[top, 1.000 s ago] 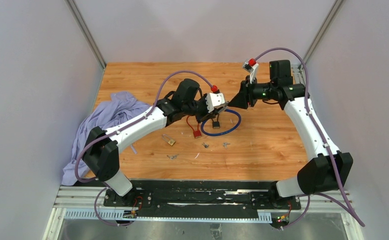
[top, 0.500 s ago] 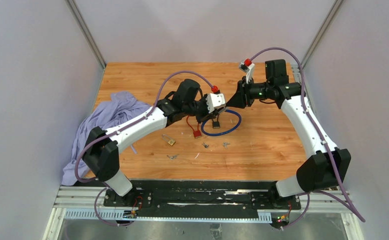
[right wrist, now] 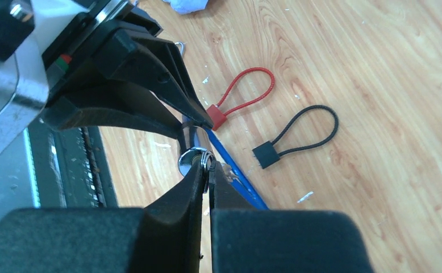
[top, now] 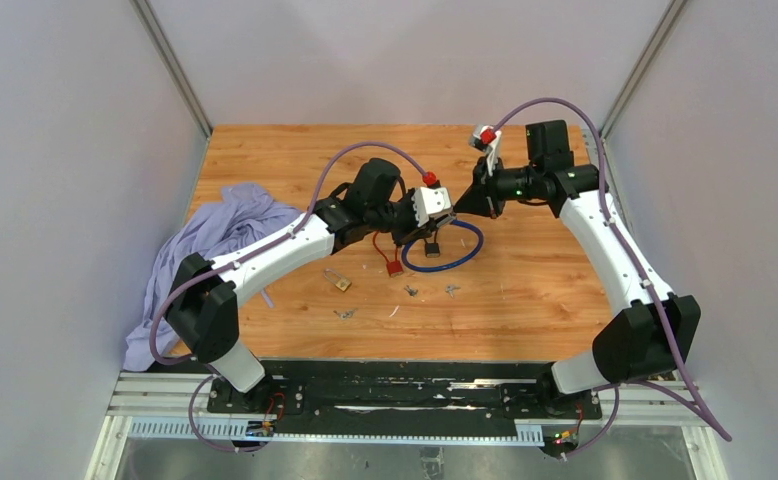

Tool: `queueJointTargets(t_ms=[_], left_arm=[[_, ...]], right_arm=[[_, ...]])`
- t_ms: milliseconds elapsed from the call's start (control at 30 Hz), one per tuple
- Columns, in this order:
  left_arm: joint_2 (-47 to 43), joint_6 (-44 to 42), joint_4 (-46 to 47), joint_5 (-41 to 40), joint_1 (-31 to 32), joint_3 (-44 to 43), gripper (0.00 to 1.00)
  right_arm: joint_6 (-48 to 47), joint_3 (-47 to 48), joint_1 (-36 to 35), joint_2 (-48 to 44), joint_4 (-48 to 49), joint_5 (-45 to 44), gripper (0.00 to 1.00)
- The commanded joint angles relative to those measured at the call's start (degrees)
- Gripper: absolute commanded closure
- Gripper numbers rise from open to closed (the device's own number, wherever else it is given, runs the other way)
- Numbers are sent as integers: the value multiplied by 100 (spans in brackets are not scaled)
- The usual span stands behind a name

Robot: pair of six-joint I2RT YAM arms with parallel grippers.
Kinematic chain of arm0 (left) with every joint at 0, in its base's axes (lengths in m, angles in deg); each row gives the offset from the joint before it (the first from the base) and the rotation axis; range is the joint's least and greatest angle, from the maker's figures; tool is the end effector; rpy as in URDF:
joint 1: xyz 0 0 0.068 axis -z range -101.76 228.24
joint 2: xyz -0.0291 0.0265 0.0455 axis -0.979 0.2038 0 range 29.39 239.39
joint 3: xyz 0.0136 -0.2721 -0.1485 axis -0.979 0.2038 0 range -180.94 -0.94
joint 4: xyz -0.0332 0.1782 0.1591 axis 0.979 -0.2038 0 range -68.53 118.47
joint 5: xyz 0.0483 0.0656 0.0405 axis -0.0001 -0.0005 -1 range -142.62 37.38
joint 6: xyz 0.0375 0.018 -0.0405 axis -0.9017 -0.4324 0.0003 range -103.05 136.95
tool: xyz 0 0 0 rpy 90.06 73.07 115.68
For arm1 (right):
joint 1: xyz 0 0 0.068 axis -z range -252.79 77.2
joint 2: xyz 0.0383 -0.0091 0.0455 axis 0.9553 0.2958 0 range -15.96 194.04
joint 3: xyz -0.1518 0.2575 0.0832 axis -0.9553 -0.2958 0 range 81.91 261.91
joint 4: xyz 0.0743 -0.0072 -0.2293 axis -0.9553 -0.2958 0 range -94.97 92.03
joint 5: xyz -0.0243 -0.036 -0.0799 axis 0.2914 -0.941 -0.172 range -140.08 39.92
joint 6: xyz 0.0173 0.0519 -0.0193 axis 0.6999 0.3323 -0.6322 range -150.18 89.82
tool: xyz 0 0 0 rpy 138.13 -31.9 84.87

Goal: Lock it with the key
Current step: Lock the lock.

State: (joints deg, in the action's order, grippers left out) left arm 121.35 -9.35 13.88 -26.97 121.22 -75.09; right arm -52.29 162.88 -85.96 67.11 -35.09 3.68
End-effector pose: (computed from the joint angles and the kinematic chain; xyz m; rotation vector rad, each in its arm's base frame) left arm 0.2478 -0.2555 0.3450 1.4271 1.5977 -0.6482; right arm 0.2700 0.0976 0.4033 -1.0785 1.7832 0.9489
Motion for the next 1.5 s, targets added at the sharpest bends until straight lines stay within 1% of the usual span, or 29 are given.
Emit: queueJointTargets(t_ms=[0, 233, 367, 467, 533, 767, 1200, 1467], left_arm=[[-144, -30, -121, 1, 52, -21, 100], [-111, -259, -292, 72, 52, -88, 100], [-106, -313, -304, 122, 52, -82, 100], [-83, -323, -315, 150, 52, -93, 100], [-69, -314, -316, 151, 57, -99, 100], [-73, -312, -315, 116, 52, -57, 100], [-167, -947, -541, -84, 57, 128, 100], [-190, -1017, -589, -178, 61, 181, 100]], right_arm=[[-1421, 95, -106, 5, -167, -7, 99], [-3042, 145, -101, 99, -397, 196, 99], [-4432, 342, -100, 171, -929, 304, 99], [-5146, 526, -104, 230, -1294, 231, 99], [-5432, 619, -98, 257, -1481, 178, 99], [-5416, 764, -99, 300, -1634, 154, 99], [-5269, 1119, -91, 359, -1951, 218, 99], [-5104, 1201, -89, 298, -2003, 47, 99]])
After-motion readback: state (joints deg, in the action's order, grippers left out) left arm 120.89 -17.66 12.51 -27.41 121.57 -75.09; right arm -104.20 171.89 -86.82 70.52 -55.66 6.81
